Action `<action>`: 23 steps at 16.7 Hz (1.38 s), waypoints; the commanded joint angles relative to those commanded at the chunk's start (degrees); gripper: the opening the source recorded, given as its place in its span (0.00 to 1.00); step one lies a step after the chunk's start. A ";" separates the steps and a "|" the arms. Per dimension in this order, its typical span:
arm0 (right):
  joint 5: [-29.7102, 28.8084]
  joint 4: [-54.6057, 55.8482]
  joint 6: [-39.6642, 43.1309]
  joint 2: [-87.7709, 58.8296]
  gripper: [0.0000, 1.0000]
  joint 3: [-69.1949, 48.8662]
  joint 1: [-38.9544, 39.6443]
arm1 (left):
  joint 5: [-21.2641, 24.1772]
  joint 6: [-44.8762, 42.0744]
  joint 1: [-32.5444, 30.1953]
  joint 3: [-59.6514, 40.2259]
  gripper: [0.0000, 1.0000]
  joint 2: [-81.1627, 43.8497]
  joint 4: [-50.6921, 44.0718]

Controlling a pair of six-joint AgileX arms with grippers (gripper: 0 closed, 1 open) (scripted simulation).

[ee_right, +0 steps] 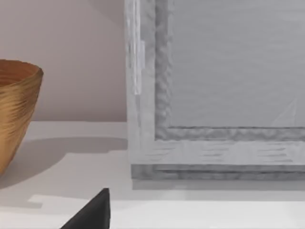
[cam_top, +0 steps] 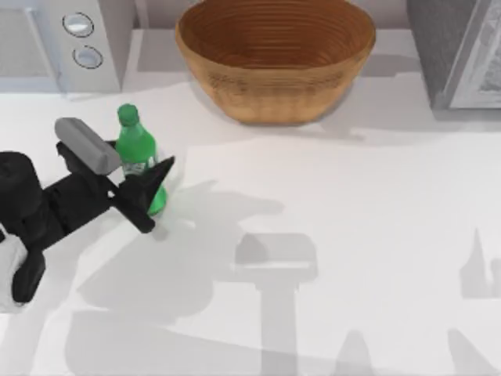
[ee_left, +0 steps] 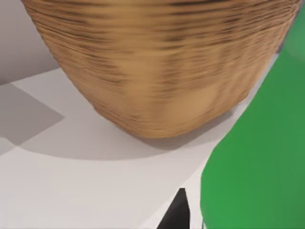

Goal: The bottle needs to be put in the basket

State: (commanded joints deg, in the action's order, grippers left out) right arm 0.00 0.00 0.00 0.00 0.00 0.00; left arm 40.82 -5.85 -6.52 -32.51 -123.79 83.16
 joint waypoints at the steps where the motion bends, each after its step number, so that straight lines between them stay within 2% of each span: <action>1: 0.00 0.00 0.00 0.00 1.00 0.00 0.00 | 0.00 0.00 0.00 0.00 0.00 0.00 0.00; 6: 0.00 0.00 0.00 0.00 1.00 0.00 0.00 | 0.10 -0.09 0.15 0.11 0.00 0.21 -0.15; 9: 0.00 0.00 0.00 0.00 1.00 0.00 0.00 | 2.42 -1.20 2.37 1.29 0.00 3.99 -3.75; 19: 0.00 0.00 0.00 0.00 1.00 0.00 0.00 | 20.33 -7.26 21.52 11.87 0.00 40.97 -34.25; 23: 0.00 0.00 0.00 0.00 1.00 0.00 0.00 | 25.03 -8.86 26.35 14.46 0.00 48.48 -41.52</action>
State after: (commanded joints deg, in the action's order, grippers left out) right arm 0.00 0.00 0.00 0.00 0.00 0.00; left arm 65.85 -14.71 19.83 -18.05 -75.31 41.63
